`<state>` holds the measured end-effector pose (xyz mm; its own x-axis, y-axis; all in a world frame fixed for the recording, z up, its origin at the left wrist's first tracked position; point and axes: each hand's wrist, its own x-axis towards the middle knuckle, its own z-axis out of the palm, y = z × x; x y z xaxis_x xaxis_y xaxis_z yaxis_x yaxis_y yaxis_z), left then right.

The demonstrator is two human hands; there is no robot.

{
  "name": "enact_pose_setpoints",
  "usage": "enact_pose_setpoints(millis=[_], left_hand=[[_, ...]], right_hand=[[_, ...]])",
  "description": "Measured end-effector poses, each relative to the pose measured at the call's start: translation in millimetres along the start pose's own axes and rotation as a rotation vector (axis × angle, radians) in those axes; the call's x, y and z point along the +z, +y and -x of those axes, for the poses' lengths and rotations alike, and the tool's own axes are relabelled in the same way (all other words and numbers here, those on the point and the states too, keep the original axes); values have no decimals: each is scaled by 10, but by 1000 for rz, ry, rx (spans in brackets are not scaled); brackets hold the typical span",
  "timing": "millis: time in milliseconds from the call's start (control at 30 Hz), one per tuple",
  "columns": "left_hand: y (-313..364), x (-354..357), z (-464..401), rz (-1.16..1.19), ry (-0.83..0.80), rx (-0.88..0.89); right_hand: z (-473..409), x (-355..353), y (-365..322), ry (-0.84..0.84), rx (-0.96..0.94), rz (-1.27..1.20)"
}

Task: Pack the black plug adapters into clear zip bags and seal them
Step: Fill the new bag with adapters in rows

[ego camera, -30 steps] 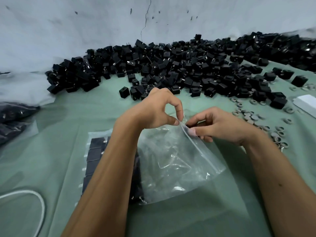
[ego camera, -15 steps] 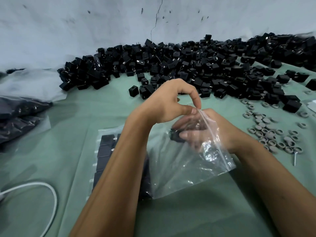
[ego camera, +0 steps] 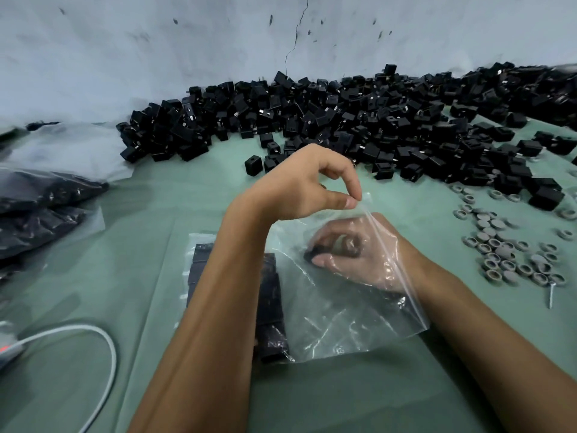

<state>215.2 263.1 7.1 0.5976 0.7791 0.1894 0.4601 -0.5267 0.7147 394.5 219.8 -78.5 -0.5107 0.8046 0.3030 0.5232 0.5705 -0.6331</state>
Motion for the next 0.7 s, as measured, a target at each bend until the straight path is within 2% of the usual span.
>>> enact_pose_setpoints(millis=[133,267,333,433,500,533,600,667,700], left_hand=[[-202,-223,146,18,90,-111],[-447,-436,350,-8,117,-296],[-528,-495,440,-31,101,-380],[-627,-565,552,-61,41,-512],[-672,-602,598,-92,-30,-600],[-691,-614,616,-93,-63,-636],[-716,-620,629,-77,-102,-676],[-725,-599,623,-60,-99,-676],[-726,-584,622,-59,-90,-668]], right_hand=[[11,-15,90,-19,48,17],[25,35,94,-134,-54,-222],[14,49,83,-151,-167,-188],[-138,75,-2,-51,-419,-15],[-187,125,-45,-76,-534,-86],[-207,111,-44,-39,-541,-114],[-194,221,-5,-19,-440,-153],[-136,296,44,98,-330,14],[-123,330,76,144,-353,126]])
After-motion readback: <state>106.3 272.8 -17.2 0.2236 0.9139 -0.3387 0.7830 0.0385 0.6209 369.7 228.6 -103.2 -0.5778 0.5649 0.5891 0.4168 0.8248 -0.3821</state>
